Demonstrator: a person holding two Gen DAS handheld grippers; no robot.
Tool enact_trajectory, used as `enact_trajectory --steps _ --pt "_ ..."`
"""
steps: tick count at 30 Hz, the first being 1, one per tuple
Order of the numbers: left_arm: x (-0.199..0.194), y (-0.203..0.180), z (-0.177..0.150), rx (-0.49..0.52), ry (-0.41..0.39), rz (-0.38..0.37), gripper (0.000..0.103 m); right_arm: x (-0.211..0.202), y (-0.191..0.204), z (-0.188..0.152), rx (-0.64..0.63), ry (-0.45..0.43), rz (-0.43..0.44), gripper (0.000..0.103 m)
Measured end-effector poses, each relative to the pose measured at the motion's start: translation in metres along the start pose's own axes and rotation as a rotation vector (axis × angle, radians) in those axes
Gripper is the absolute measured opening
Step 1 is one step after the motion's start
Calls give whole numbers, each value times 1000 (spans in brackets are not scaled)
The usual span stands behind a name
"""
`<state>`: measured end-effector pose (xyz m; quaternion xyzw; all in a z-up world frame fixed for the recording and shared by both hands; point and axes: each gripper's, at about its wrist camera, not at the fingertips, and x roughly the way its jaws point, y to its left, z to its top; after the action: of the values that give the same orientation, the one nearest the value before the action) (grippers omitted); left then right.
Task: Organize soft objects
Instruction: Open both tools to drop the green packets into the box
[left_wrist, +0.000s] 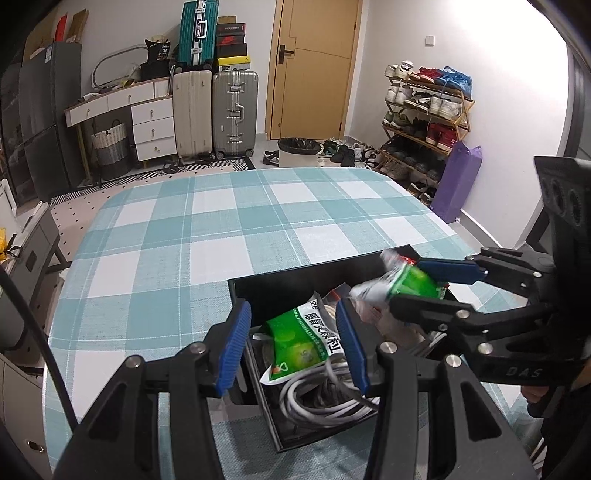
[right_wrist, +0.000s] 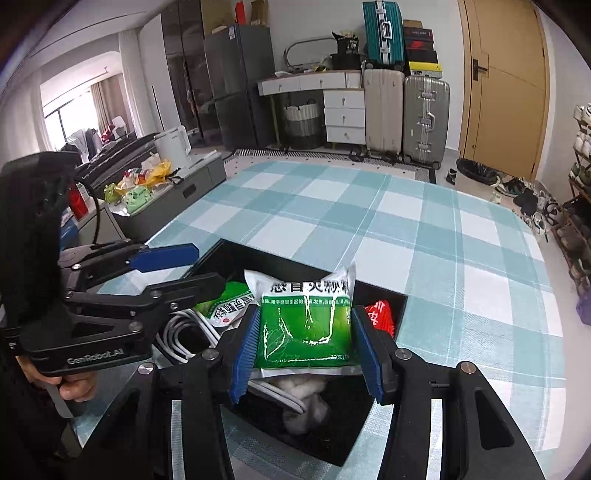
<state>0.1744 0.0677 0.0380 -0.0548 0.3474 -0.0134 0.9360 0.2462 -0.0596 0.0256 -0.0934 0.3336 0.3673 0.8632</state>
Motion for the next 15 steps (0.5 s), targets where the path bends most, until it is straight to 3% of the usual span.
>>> enact_trajectory --steps 7,10,14,15 --pt "-2 2 -3 2 -5 -2 47 15 5 0 -12 36 -2 50" --pt "-4 2 -4 4 -8 1 47 14 7 2 -33 13 -10 53" --pt "-9 2 -7 11 -16 2 50 3 7 1 -51 -16 -45 74" --pt "-10 2 -7 13 -18 4 56 -1 6 0 -47 -27 -54 78"
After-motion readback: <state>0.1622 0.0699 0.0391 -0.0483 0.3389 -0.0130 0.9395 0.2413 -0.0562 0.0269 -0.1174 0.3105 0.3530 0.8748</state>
